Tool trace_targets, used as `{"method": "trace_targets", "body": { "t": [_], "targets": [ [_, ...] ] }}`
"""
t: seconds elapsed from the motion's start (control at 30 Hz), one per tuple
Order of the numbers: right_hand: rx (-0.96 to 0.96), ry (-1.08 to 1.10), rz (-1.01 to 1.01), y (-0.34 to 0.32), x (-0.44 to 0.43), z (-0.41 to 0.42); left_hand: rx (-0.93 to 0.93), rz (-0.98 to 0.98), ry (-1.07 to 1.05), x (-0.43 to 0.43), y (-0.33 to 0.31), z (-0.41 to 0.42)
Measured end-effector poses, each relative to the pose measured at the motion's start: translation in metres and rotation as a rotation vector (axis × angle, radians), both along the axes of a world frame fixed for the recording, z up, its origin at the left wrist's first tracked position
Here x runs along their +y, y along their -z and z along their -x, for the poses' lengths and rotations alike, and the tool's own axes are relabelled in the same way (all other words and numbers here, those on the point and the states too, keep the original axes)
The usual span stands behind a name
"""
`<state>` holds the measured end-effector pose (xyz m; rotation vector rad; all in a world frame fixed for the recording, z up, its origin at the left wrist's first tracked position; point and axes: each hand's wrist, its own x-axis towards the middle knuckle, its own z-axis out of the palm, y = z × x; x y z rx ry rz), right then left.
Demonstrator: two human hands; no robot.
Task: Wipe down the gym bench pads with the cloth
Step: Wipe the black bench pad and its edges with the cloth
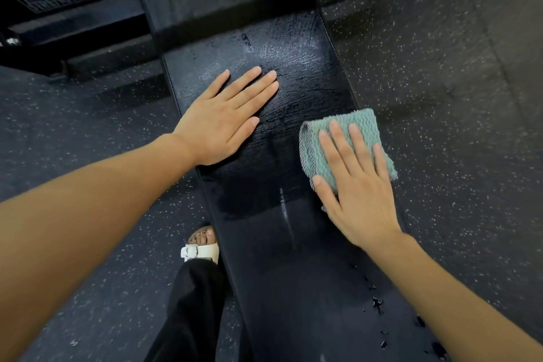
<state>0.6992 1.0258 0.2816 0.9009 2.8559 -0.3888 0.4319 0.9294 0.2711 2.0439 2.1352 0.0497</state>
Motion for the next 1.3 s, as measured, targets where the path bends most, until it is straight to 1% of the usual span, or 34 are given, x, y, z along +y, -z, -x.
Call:
{"method": "trace_targets", "body": {
  "t": [0.13, 0.33, 0.53, 0.73, 0.83, 0.93, 1.0, 1.1, 1.23, 1.3],
  "targets": [
    [0.026, 0.035, -0.015, 0.002, 0.012, 0.023, -0.017, -0.007, -0.007, 0.0, -0.001, 0.0],
    [0.06, 0.052, -0.044, 0.004, 0.003, 0.021, 0.006, -0.011, -0.017, -0.001, -0.001, -0.003],
    [0.043, 0.006, -0.003, -0.001, -0.024, -0.013, -0.014, 0.004, -0.008, -0.005, -0.002, -0.004],
    [0.011, 0.033, 0.015, -0.003, -0.063, -0.048, -0.033, 0.012, 0.048, -0.015, -0.004, -0.002],
    [0.021, 0.112, 0.025, -0.003, -0.071, -0.041, -0.034, 0.011, 0.097, -0.02, -0.004, 0.001],
    [0.037, 0.24, 0.026, -0.004, -0.087, -0.02, -0.037, 0.009, 0.095, -0.02, -0.003, 0.001],
    [0.043, 0.285, 0.035, -0.005, -0.101, -0.004, -0.04, 0.007, 0.091, -0.02, -0.002, 0.001],
    [0.044, 0.25, 0.059, -0.008, -0.125, 0.022, -0.044, 0.001, 0.092, -0.02, -0.002, 0.001],
    [0.043, 0.139, 0.106, -0.011, -0.159, 0.053, -0.044, -0.003, 0.105, -0.019, -0.001, 0.002],
    [0.044, 0.087, 0.116, -0.009, -0.162, 0.056, -0.047, -0.004, 0.107, -0.02, -0.002, 0.003]
  ]
}}
